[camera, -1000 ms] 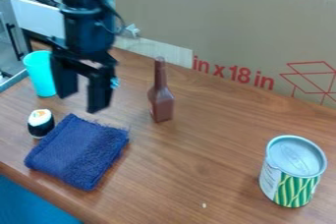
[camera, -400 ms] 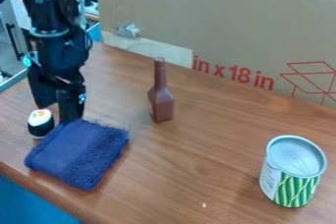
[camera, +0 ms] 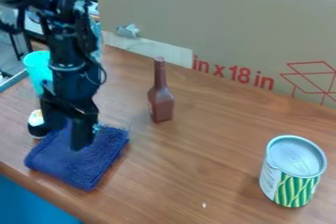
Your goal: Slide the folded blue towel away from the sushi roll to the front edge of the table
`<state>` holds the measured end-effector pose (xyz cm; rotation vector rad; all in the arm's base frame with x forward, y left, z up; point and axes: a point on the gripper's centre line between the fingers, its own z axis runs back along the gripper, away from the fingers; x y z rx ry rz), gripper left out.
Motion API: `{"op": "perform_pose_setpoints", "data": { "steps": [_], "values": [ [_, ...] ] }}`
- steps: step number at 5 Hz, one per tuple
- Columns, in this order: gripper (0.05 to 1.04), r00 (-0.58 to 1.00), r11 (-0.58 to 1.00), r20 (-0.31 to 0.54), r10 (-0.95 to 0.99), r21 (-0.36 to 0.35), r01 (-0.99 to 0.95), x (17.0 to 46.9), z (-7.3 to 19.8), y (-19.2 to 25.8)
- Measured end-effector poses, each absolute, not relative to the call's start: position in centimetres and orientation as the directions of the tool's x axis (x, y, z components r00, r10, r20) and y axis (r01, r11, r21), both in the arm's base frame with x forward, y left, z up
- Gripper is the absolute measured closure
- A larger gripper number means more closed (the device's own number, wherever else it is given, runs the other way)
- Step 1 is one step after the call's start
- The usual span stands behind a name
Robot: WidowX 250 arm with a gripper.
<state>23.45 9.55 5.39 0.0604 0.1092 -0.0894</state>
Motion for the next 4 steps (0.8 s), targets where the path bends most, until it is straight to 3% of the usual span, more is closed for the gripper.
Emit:
{"op": "perform_pose_setpoints", "data": {
  "steps": [1, 2, 4],
  "values": [
    [0.083, 0.991, 0.995, -0.112, -0.067, 0.062, 0.074, 23.5, 3.8, 9.7],
    [0.083, 0.985, 0.996, -0.164, -0.047, 0.069, 0.059, 23.2, 2.8, 10.0],
    [0.083, 0.99, 0.994, -0.131, -0.061, 0.084, 0.072, 23.1, 2.4, 9.4]
  ]
}}
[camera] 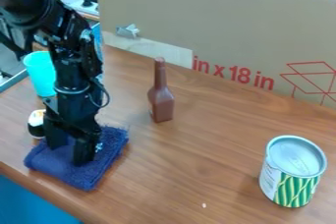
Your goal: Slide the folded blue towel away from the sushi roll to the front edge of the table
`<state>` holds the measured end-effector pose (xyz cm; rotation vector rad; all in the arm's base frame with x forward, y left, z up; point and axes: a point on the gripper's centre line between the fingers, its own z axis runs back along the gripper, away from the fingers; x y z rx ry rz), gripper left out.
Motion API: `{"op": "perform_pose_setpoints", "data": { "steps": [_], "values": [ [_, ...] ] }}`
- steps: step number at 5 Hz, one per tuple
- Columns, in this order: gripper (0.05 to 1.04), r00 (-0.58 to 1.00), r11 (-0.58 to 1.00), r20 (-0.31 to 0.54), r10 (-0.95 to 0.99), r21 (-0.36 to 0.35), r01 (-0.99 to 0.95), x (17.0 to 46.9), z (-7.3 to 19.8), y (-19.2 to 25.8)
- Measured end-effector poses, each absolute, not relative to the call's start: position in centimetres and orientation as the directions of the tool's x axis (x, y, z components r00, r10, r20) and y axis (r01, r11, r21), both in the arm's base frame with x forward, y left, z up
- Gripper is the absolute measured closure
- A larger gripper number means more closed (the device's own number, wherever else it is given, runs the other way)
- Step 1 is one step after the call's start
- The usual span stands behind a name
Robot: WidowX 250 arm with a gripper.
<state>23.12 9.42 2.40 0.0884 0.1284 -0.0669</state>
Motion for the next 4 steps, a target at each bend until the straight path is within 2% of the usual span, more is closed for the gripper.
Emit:
{"op": "perform_pose_setpoints", "data": {
  "steps": [2, 3, 4],
  "values": [
    [0.083, 0.976, 0.981, -0.127, -0.178, -0.102, 0.166, 21.4, 2.4, 0.2],
    [0.083, 0.966, 0.969, -0.122, -0.227, -0.129, 0.211, 21.0, 2.3, -4.7],
    [0.083, 0.979, 0.981, -0.118, -0.169, -0.119, 0.155, 21.2, 2.1, -5.8]
  ]
}}
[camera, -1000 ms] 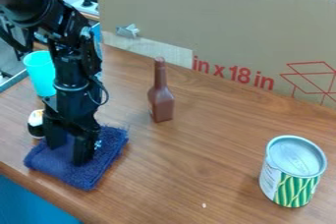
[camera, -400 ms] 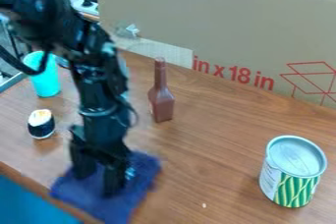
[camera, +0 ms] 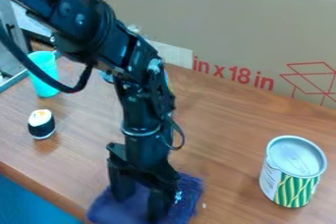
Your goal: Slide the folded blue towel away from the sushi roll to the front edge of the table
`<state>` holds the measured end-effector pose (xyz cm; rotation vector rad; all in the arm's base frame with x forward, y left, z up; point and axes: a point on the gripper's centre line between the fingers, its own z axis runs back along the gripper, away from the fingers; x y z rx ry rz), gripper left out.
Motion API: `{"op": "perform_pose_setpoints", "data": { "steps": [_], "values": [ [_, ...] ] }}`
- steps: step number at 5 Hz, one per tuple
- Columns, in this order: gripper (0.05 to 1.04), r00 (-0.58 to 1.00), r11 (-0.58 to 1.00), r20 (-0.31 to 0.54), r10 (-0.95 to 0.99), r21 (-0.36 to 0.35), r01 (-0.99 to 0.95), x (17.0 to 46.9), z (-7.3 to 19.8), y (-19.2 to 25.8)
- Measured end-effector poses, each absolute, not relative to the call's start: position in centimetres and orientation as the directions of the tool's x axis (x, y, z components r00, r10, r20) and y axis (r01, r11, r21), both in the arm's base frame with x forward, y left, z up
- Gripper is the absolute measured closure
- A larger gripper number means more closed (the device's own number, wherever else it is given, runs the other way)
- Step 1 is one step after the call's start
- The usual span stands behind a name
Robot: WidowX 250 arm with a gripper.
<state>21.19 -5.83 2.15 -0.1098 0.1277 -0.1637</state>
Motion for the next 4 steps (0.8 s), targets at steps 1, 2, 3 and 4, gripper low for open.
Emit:
{"op": "perform_pose_setpoints", "data": {
  "steps": [1, 2, 3, 4],
  "values": [
    [0.083, 0.99, 0.985, -0.091, -0.104, -0.146, 0.09, 21.6, 2.7, -5.5],
    [0.083, 1.0, 0.991, -0.019, -0.004, -0.136, 0.001, 22.9, 5.9, -2.9],
    [0.083, 0.999, 0.996, 0.048, -0.001, -0.086, 0.005, 24.5, 10.1, -0.1],
    [0.083, 0.998, 0.999, 0.032, -0.05, 0.007, 0.05, 25.0, 13.1, 2.0]
  ]
}}
